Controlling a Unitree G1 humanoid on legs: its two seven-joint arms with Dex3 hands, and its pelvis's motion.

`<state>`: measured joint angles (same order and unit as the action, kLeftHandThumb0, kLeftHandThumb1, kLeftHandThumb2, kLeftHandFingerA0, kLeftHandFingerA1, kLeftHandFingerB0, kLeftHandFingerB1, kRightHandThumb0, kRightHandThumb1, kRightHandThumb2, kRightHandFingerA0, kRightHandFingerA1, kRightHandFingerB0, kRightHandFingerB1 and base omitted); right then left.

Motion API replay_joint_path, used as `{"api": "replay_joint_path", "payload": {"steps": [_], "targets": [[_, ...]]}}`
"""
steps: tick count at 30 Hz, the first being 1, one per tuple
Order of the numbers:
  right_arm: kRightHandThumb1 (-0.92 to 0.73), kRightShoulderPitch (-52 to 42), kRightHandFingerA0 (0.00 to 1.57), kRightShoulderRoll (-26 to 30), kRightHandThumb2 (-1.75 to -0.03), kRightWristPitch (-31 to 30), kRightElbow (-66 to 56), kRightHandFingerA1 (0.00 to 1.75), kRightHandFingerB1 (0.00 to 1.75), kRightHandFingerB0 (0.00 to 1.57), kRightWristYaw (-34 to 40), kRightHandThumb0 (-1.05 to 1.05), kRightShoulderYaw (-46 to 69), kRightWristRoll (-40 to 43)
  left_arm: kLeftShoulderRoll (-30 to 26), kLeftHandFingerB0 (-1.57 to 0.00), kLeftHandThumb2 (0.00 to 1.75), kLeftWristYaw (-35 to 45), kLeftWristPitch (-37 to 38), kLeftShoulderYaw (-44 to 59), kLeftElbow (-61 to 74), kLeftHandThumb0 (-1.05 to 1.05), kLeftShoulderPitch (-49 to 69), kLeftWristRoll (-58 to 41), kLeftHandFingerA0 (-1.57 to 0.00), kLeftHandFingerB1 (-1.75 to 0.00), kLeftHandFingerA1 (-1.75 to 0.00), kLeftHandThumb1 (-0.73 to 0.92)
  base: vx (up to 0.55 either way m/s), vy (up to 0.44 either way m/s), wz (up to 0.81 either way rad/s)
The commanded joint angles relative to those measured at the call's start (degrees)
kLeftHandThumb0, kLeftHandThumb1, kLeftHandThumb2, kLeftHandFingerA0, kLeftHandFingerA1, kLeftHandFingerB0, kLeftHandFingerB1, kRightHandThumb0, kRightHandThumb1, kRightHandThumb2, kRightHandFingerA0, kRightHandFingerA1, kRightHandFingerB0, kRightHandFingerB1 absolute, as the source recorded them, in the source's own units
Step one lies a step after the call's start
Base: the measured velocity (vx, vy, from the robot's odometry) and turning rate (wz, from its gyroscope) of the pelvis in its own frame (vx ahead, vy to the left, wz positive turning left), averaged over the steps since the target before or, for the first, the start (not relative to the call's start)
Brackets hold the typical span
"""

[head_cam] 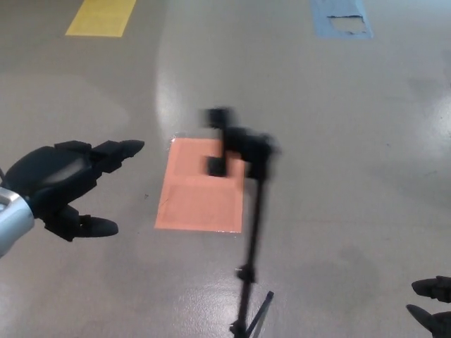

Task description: The robot uses its left hand to grab the top of a phone stand kept on the floor and tilt it upwards to adjust its angle

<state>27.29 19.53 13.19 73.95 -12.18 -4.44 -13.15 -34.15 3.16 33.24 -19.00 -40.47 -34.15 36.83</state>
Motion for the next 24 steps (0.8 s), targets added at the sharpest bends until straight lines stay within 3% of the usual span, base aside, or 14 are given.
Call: {"api": "replay_joint_path", "payload": {"steps": [1,5,6,9,10,12,13,14,15,16,20,21,22,24], "targets": [[-0.74,0.09,0.21,1.12,-0.62,-0.90,0.20,0.37,0.30,0.22,-0.49,-0.71,0.23,0.13,-0.96,-0.04,0.62,1.31,-0.85,0.85,2.45,-0.78,0.68,-1.29,-0.25,-0.21,-0.31,0.70,0.00,0.000,0.00],[-0.74,0.10,0.22,1.21,-0.63,-0.56,0.33,0.38,0.30,0.24,-0.50,-0.71,0.38,0.18,-0.60,-0.04,0.62,-0.21,1.44,1.29,4.07,-0.79,0.62,-1.65,-0.28,-0.21,-0.31,0.70,0.00,0.000,0.00],[-0.74,0.08,0.22,1.22,-0.63,-0.47,0.33,0.39,0.30,0.23,-0.42,-0.71,0.29,0.06,-0.58,0.00,0.94,0.17,1.33,1.37,4.62,-0.82,0.66,-1.88,-0.22,-0.18,-0.46,0.58,0.00,0.000,0.00],[-0.75,0.06,0.22,1.22,-0.62,-0.42,0.34,0.38,0.31,0.23,-0.28,-0.71,0.10,-0.16,-0.59,-0.01,0.95,1.25,1.04,1.63,6.23,-0.89,0.84,-2.56,-0.16,-0.13,-0.42,0.62,0.00,0.000,0.00],[-0.75,0.15,0.22,1.26,-0.62,-0.58,0.35,0.38,0.31,0.22,-0.27,-0.71,-0.08,-0.35,-0.52,-0.03,0.62,0.96,1.33,1.80,7.14,-0.80,0.94,-2.67,-0.26,-0.21,-0.30,0.71,0.00,0.000,0.00],[-0.75,0.26,0.22,1.31,-0.62,-0.78,0.36,0.38,0.31,0.22,-0.25,-0.71,-0.29,-0.56,-0.43,-0.03,0.62,0.58,1.58,2.01,8.20,-0.80,1.11,-2.74,-0.26,-0.21,-0.30,0.71,0.00,0.000,0.00],[-0.75,0.28,0.22,1.34,-0.62,-0.82,0.35,0.37,0.30,0.23,-0.29,-0.71,-0.35,-0.55,-0.42,-0.03,0.92,0.34,1.59,2.09,8.81,-0.80,1.26,-2.59,-0.18,-0.21,-0.44,0.57,0.00,0.000,0.00],[-0.74,0.25,0.21,1.30,-0.62,-0.78,0.35,0.38,0.31,0.22,-0.42,-0.71,-0.26,-0.40,-0.44,-0.04,0.62,0.04,1.73,2.10,8.59,-0.80,1.38,-2.46,-0.27,-0.21,-0.31,0.71,0.00,0.000,0.00],[-0.74,0.21,0.21,1.24,-0.62,-0.73,0.35,0.38,0.31,0.22,-0.56,-0.71,-0.17,-0.22,-0.46,-0.04,0.62,-0.28,1.89,2.13,8.28,-0.80,1.55,-2.33,-0.27,-0.21,-0.31,0.71,0.00,0.000,0.00],[-0.74,0.29,0.20,1.27,-0.63,-0.87,0.35,0.37,0.29,0.23,-0.65,-0.71,-0.19,-0.21,-0.53,-0.02,0.95,-0.48,1.81,2.09,7.81,-0.83,1.61,-2.13,-0.24,-0.20,-0.47,0.59,0.00,0.000,0.00],[-0.74,0.46,0.21,1.41,-0.61,-0.87,0.34,0.36,0.29,0.24,-0.67,-0.71,-0.30,-0.30,-0.80,-0.02,0.95,0.80,-0.71,1.95,7.16,-0.87,2.04,-1.61,-0.19,-0.17,-0.44,0.61,0.00,0.000,0.00],[-0.73,0.63,0.22,1.45,-0.62,-0.97,0.23,0.37,0.29,0.23,-0.78,-0.72,-0.31,-0.27,-0.94,-0.05,0.62,1.10,-1.38,1.85,6.27,-0.78,1.90,-1.38,-0.28,-0.21,-0.33,0.69,0.00,0.000,0.00],[-0.73,0.68,0.22,1.46,-0.62,-0.99,0.20,0.37,0.29,0.23,-0.81,-0.72,-0.31,-0.26,-0.98,-0.05,0.62,1.19,-1.58,1.82,6.02,-0.78,1.87,-1.32,-0.28,-0.21,-0.33,0.69,0.00,0.000,0.00],[-0.75,0.90,0.22,1.43,-0.63,-0.91,0.26,0.38,0.30,0.23,-0.73,-0.72,-0.39,-0.35,-1.25,-0.05,0.89,1.00,-2.11,1.65,4.59,-0.80,1.57,-0.80,-0.21,-0.24,-0.45,0.56,0.00,0.000,0.00]]}}
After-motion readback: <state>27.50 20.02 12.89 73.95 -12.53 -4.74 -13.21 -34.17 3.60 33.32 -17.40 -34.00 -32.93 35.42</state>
